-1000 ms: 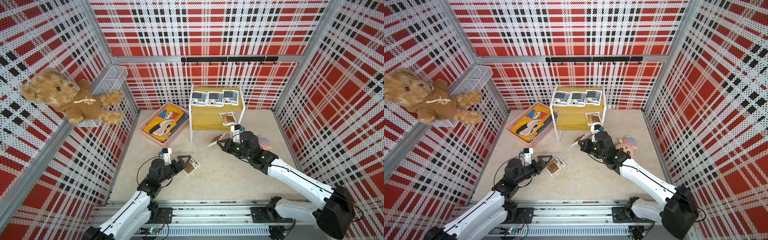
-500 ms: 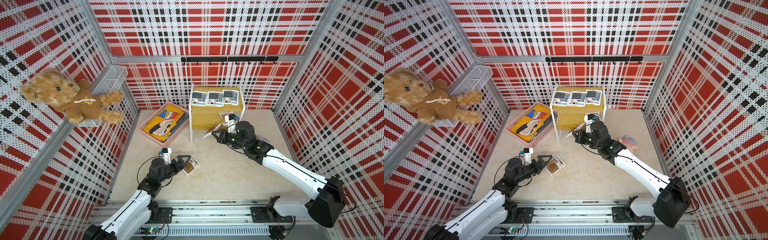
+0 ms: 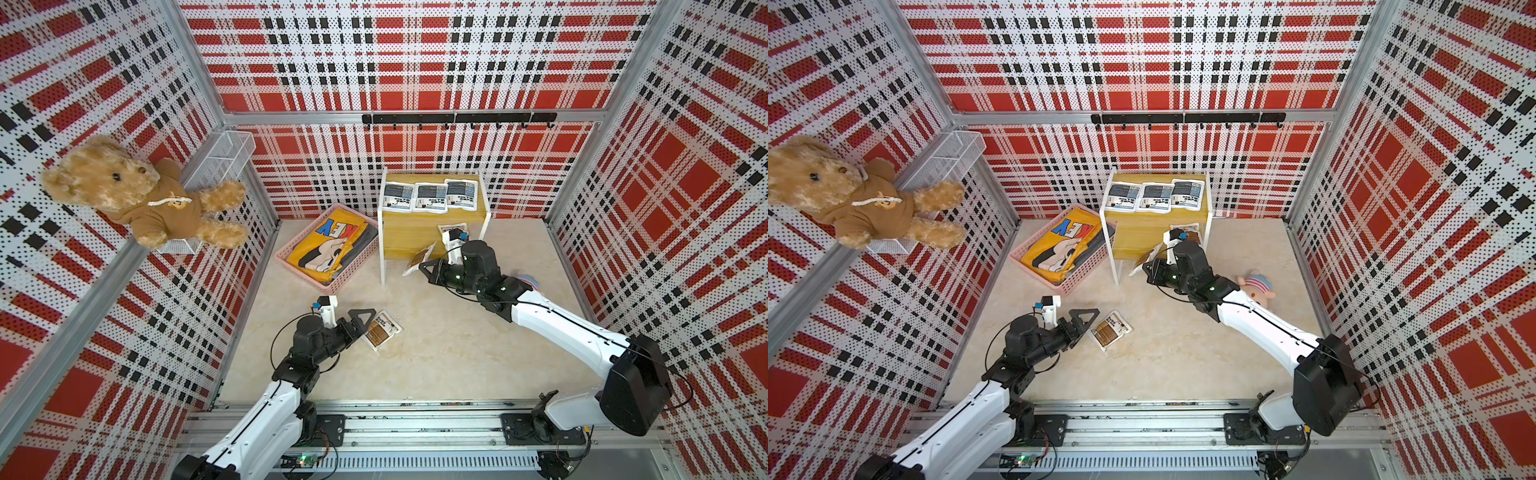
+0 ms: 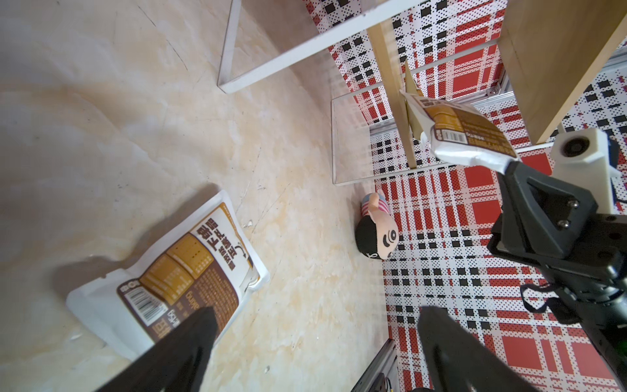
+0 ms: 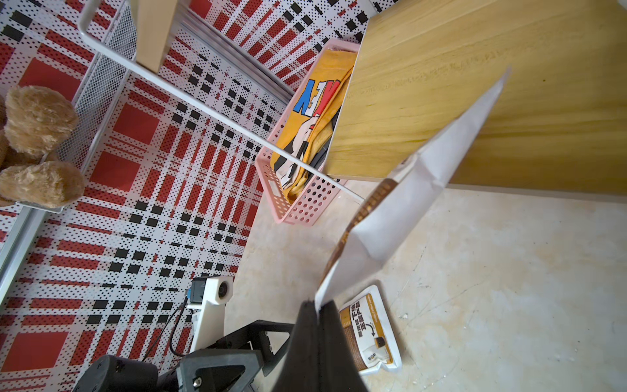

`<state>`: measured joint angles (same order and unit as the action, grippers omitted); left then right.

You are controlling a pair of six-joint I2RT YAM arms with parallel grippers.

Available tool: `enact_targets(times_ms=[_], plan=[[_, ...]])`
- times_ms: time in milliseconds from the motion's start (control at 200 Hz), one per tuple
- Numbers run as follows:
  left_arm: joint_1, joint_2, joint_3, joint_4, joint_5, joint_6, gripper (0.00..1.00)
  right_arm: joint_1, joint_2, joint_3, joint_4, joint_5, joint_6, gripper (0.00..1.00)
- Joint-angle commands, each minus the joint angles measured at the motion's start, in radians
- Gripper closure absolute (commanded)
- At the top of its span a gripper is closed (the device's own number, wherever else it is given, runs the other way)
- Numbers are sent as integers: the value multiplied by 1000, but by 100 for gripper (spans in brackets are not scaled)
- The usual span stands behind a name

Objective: Place the bagged coffee beans on the shelf by color
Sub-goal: Pick up the bagged coffee beans at the center of the board, then place the bagged coffee beans on the shelf.

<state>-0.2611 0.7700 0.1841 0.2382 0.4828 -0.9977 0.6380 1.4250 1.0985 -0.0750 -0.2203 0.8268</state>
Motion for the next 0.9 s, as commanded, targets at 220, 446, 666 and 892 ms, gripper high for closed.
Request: enact_targets(times_ms=[220,446,666,892], plan=[[5,26,-22,46,20,14,1,-33,20,18,-22,51,23,100],[6,26,-29,45,26,15,1,-55,26,-24,-12,74,55,100],[6,36,-34,53,31,17,1,-61,56,-26,-12,74,55,100],[6,49,-29,61,36,20,1,-70,83,-24,-12,74,55,100]])
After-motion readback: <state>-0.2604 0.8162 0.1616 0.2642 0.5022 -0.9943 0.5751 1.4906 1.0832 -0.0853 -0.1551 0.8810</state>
